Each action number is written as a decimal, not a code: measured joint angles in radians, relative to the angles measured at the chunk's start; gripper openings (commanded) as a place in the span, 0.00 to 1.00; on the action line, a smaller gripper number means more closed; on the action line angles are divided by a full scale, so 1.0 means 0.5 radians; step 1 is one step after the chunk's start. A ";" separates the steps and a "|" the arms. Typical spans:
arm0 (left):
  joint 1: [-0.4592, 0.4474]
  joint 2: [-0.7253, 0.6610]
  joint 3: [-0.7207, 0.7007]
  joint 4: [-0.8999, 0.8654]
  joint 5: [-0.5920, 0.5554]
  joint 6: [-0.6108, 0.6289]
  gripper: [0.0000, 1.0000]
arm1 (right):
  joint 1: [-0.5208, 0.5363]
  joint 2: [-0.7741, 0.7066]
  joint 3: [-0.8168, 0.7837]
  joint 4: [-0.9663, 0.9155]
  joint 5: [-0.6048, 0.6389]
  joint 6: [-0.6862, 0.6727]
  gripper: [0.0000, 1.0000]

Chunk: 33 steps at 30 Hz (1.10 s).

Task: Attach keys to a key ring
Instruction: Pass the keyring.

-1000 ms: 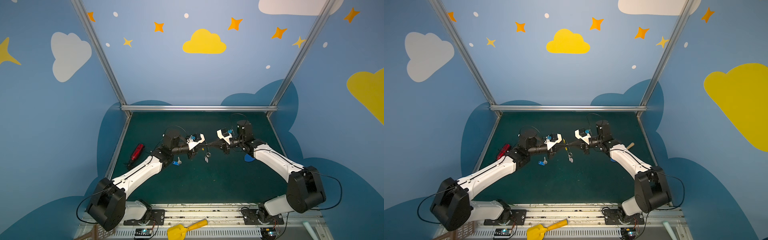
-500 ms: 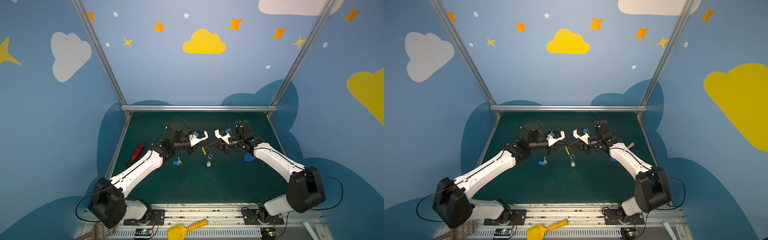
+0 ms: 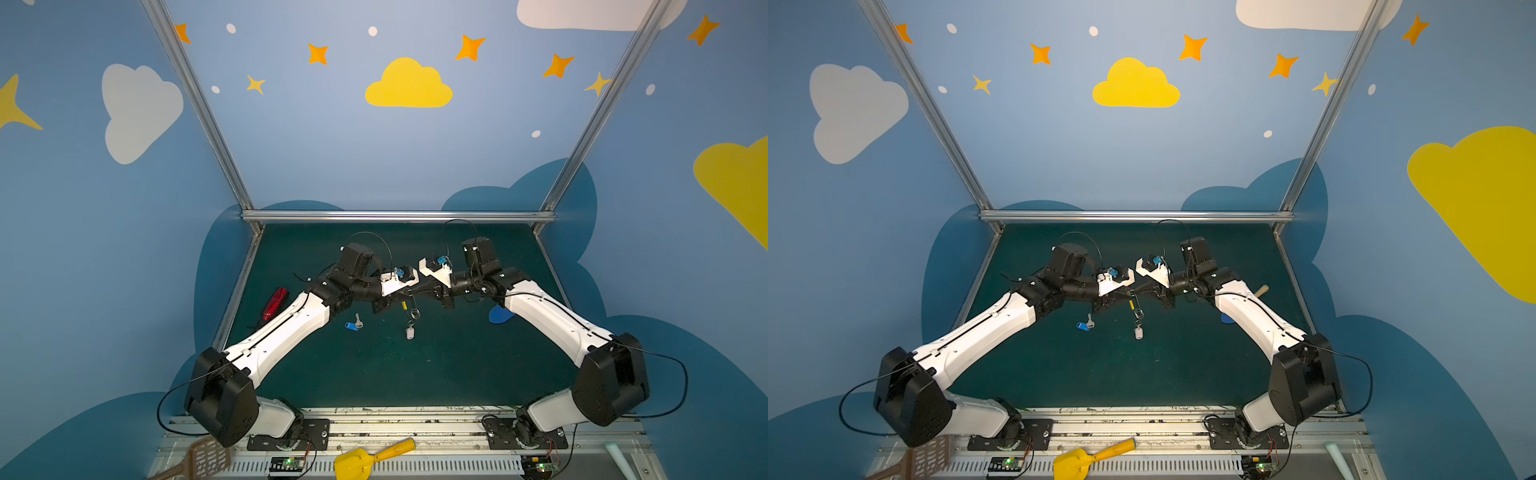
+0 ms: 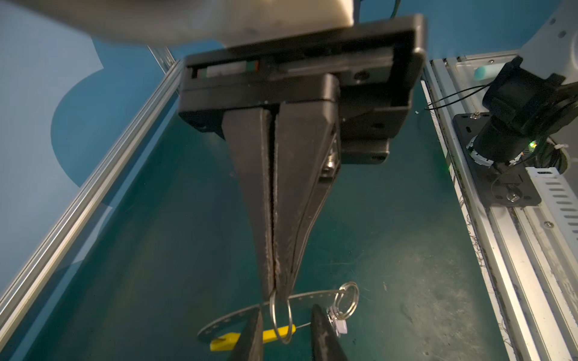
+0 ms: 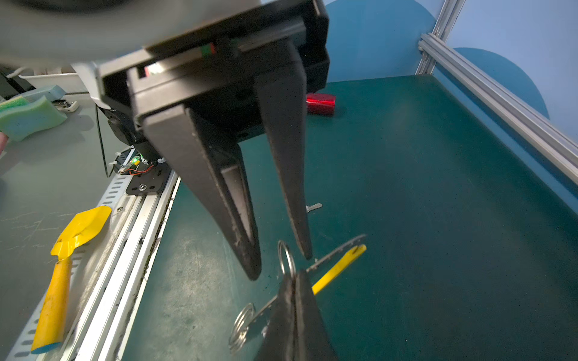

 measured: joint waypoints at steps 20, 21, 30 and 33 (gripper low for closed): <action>-0.014 0.072 0.078 -0.015 -0.020 0.013 0.04 | 0.005 0.022 0.011 -0.054 0.015 -0.028 0.04; -0.014 0.073 0.079 -0.016 -0.019 0.013 0.04 | -0.002 0.022 0.006 -0.049 0.007 -0.035 0.06; -0.018 0.056 -0.026 0.188 0.053 -0.085 0.04 | -0.126 -0.018 -0.146 0.160 -0.115 0.030 0.18; -0.017 0.031 -0.114 0.313 0.090 -0.153 0.04 | -0.163 -0.040 -0.214 0.246 -0.156 0.064 0.19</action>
